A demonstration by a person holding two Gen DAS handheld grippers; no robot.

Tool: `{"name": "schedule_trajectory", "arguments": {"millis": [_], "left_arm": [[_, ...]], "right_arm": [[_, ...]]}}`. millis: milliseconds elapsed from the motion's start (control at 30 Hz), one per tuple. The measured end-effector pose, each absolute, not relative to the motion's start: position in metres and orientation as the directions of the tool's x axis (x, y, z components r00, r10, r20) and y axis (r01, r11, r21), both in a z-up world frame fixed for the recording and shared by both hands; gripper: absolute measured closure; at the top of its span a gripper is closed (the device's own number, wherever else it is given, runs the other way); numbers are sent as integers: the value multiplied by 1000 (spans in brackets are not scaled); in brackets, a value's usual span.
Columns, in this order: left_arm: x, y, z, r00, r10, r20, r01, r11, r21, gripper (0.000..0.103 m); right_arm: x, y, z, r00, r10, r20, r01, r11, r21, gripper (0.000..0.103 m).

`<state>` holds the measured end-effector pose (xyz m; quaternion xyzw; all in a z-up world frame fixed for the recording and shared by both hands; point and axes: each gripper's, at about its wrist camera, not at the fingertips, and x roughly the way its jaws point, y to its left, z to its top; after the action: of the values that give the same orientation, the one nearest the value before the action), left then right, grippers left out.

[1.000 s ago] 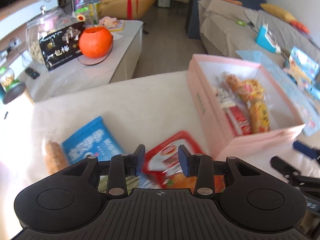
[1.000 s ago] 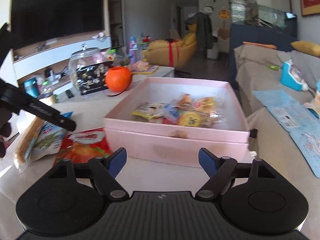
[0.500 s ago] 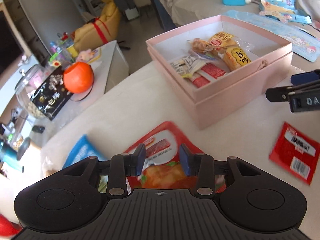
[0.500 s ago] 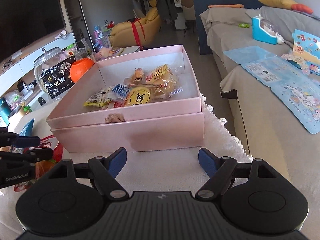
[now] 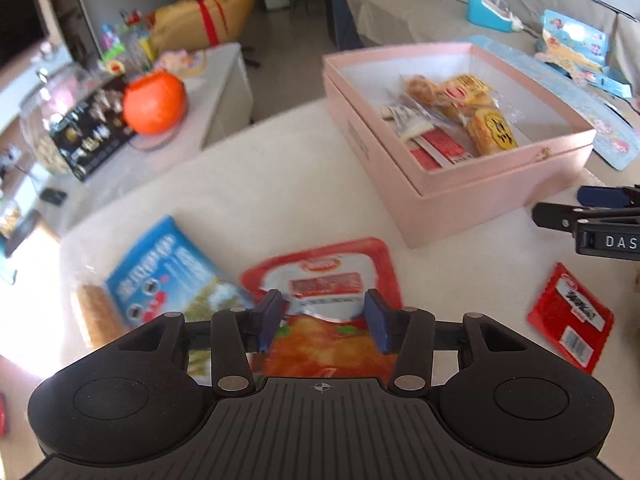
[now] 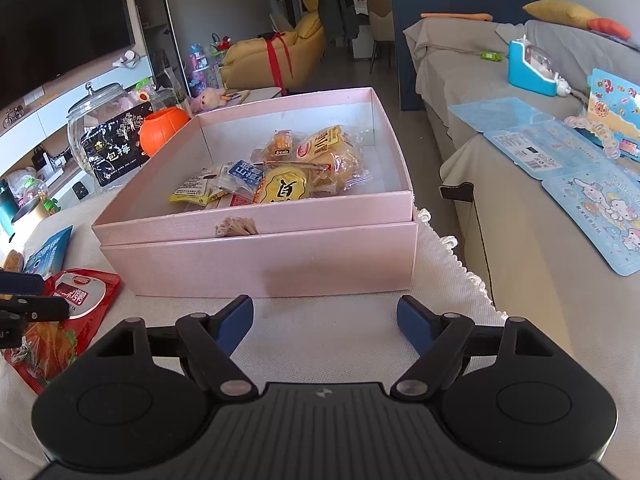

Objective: Organize snacks
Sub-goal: 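Lift the red chicken packet off the table with the left tool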

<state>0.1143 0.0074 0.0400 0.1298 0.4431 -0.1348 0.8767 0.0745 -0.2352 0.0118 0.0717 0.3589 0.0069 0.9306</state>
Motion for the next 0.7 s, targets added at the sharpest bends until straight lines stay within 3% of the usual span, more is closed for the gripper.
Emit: {"name": "schedule_trajectory", "arguments": {"millis": [67,133,167,267,300,400,700], "left_arm": [[112,-2,36,564,-125,-816,388,913,128,34],[111,-8,29,531,-152,-834,427,898,108,15],[111,-9,27,523,-163,-837,432,897,96,12],[107,-7,29,545,-168,-821,433,895,105,14],[105,-5,32,570,-155,-807,426,895,129,20],[105,2,35,613,-72,-787,379,901,213,23],[135,26,29,584,-105,-805,326,938,115,9]], "right_arm": [[75,-235,12,742,65,-667,39,990,139,23],[75,-235,12,742,64,-667,39,990,138,23],[75,-234,12,742,63,-668,38,990,136,23],[74,-234,11,741,61,-668,37,991,132,23],[74,-234,11,741,62,-668,37,990,133,23],[74,-234,11,741,59,-669,37,991,128,23],[75,-230,10,739,48,-672,35,993,111,23]]}}
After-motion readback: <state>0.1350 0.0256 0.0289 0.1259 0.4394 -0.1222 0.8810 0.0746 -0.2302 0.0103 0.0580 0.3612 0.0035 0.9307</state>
